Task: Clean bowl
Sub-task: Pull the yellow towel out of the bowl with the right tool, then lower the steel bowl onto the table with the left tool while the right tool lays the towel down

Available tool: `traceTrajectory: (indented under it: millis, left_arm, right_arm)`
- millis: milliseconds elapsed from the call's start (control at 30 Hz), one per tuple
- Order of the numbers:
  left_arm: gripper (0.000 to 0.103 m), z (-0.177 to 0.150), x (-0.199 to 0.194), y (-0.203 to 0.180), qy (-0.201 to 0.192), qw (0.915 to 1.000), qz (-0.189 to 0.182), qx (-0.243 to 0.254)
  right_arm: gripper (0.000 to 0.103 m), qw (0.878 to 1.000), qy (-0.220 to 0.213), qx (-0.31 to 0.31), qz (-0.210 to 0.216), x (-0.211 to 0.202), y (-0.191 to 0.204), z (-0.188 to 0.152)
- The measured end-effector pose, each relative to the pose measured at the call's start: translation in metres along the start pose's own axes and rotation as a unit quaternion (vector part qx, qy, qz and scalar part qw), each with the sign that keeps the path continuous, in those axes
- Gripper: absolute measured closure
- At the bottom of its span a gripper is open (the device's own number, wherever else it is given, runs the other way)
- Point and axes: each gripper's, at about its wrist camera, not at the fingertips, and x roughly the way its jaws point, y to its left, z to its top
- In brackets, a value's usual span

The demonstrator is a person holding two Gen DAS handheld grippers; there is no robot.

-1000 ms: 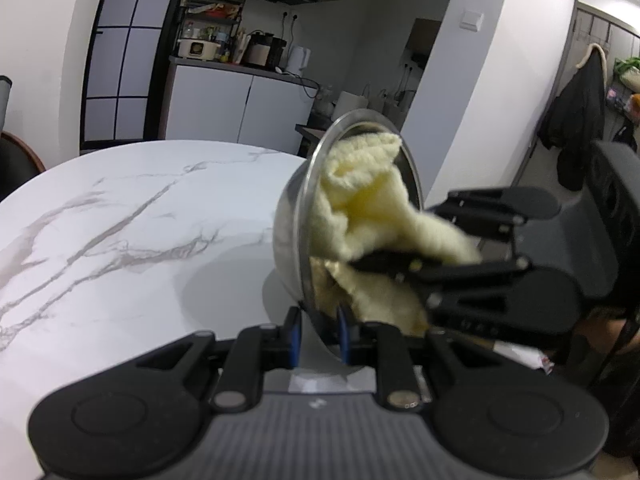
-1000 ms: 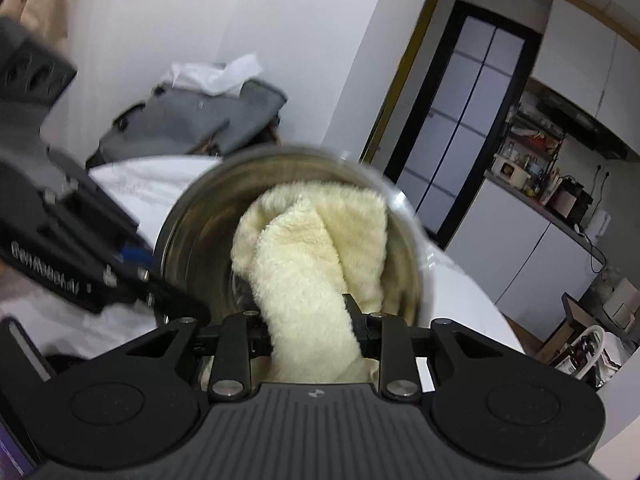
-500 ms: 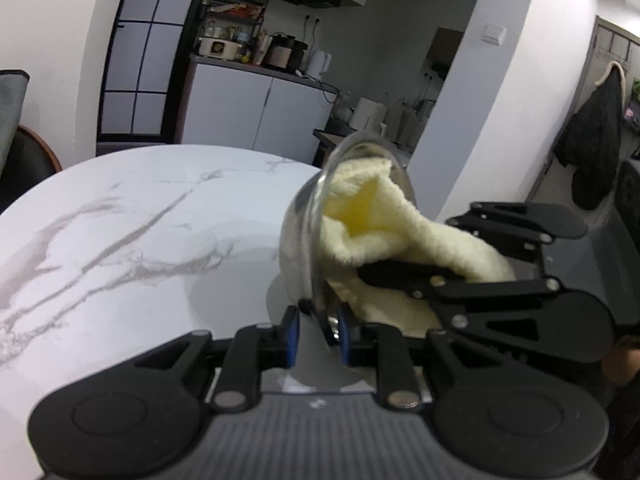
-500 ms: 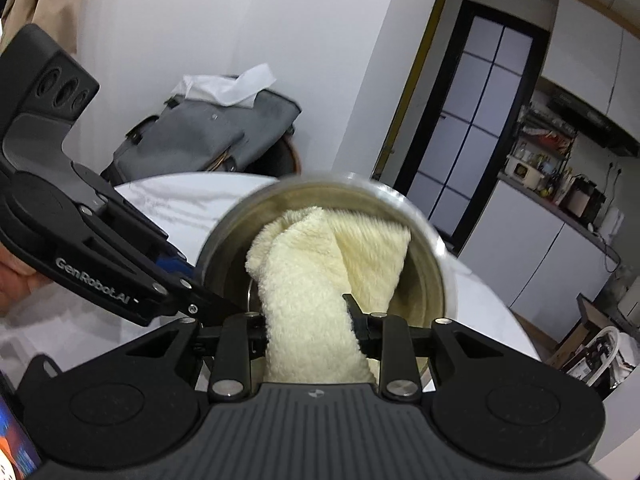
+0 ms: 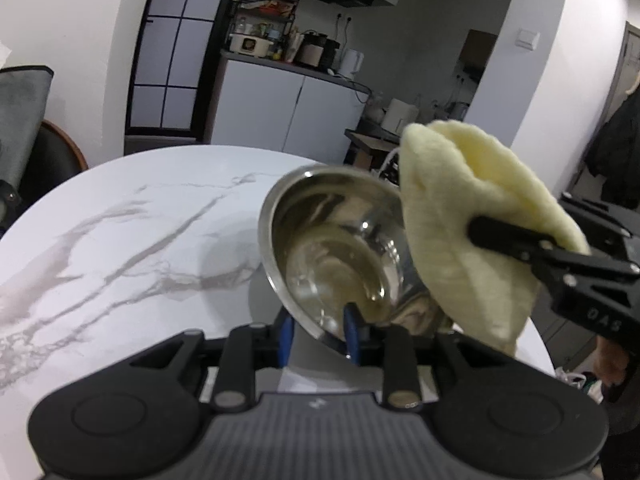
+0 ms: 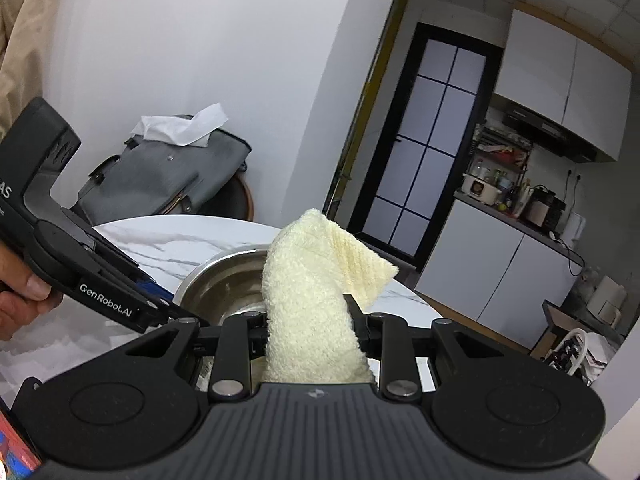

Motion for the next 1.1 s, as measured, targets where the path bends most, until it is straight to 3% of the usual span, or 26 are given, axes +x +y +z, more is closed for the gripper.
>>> traceTrajectory:
  millis: [167,233,300,433,700,967,1100]
  left_arm:
    - [0.049,0.007,-0.002,-0.002,0.004,0.9997,0.020,0.011]
    - [0.037,0.009,-0.004,-0.002,0.004,0.9992,0.035,0.019]
    - [0.032,0.009,-0.006,-0.001,0.002,0.9985,0.048,0.025]
    - [0.019,0.012,-0.012,-0.011,0.011,0.9959,0.064,0.063]
    - [0.002,0.022,-0.021,-0.024,0.002,0.9910,0.048,0.124]
    - [0.002,0.038,-0.018,-0.043,0.001,0.9834,-0.010,0.181]
    - [0.002,0.037,-0.008,-0.058,0.011,0.9689,-0.004,0.247]
  right_arm:
    - [0.073,1.000,0.005,0.018,-0.011,-0.004,-0.009,-0.003]
    - [0.073,0.999,0.006,0.032,-0.015,-0.005,-0.014,-0.003]
    - [0.073,0.999,0.007,0.045,-0.016,-0.006,-0.017,-0.003]
    - [0.073,0.997,0.014,0.074,-0.012,-0.007,-0.022,-0.009]
    - [0.073,0.990,0.026,0.135,-0.018,-0.012,-0.037,-0.025]
    - [0.073,0.986,0.040,0.162,-0.030,-0.013,-0.048,-0.039]
    - [0.073,0.985,0.042,0.168,-0.027,-0.012,-0.052,-0.042]
